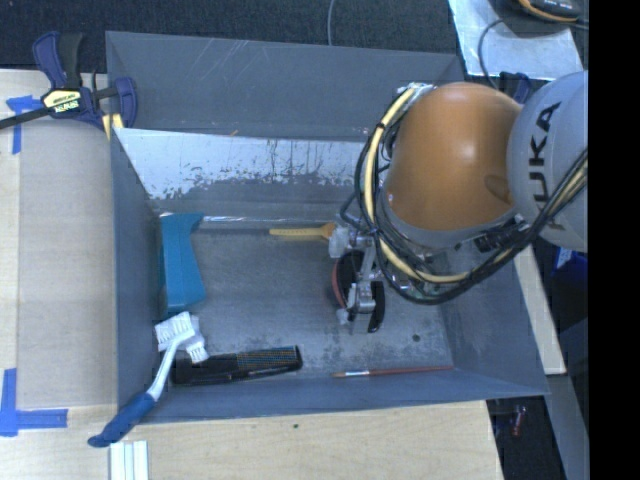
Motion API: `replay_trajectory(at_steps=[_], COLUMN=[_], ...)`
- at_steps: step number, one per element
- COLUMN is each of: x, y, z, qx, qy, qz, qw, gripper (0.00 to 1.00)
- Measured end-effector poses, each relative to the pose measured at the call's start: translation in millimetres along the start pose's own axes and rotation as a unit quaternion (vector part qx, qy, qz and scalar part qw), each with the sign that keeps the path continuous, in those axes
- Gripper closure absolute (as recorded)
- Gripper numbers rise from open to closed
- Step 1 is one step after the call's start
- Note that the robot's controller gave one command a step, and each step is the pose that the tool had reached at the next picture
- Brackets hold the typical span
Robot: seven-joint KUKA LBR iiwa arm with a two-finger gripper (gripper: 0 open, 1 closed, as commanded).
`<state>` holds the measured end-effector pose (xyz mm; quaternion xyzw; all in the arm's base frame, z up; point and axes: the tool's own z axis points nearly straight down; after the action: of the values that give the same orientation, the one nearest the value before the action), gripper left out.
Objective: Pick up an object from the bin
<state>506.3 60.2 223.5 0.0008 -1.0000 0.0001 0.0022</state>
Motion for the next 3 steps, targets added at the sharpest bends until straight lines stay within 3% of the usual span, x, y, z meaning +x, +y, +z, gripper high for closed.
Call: replay_trajectory(at_steps=[1,2,3], x=[-1.6,4.8,-0.6], y=[0,10,-22], z=[-4,46,44], qx=[0.0,0.0,0.0], qy=[-0.0039,-0.0075,-0.0054], qz=[0.001,-0.093,-0.072], qw=[1.0,0.9957,0.9974], gripper=[0.0,0.0,0.0])
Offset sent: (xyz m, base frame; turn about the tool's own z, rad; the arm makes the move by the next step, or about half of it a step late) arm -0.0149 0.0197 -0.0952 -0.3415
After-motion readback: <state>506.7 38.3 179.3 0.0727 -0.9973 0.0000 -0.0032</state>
